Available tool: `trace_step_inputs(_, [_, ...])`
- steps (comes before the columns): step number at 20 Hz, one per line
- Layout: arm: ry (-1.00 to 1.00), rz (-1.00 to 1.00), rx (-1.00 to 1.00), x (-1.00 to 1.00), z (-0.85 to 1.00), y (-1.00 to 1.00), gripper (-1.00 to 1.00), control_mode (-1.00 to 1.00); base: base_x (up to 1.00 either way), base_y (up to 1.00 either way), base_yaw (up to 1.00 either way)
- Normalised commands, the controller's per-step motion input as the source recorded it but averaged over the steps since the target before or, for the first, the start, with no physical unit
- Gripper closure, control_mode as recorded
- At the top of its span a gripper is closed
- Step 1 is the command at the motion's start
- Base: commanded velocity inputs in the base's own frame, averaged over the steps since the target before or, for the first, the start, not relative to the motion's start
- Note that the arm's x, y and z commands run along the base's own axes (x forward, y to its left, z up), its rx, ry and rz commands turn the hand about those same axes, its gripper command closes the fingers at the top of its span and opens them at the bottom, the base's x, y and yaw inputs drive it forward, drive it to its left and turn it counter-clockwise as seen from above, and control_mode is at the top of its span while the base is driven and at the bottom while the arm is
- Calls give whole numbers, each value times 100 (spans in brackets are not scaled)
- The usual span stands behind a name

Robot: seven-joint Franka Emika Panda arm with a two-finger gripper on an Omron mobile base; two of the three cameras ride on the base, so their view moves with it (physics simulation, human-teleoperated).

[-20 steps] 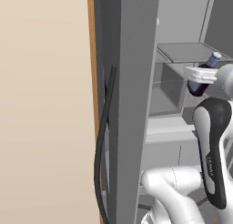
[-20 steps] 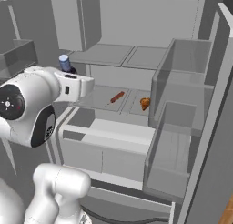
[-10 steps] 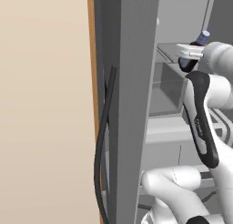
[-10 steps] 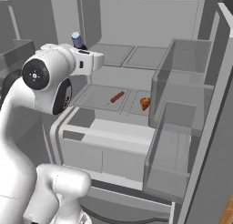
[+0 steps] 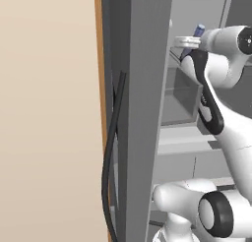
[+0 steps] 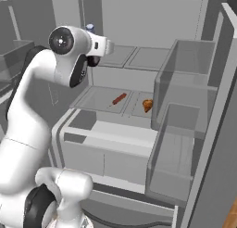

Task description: Place the condiment bottle and mustard from the counter to the top shelf of the fridge. If the existing items in the fridge are on the top shelf, move them to other shelves.

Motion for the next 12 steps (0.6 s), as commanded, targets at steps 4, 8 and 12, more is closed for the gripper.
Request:
trace_step_inputs(4, [1,0,0,90,-28,0,100,-100,0,0,0])
trace_step_inputs(8, [2,0,0,92,-34,0,100,-100,0,0,0])
trace_step_inputs(12, [0,0,0,91,-38,0,100,-100,0,0,0])
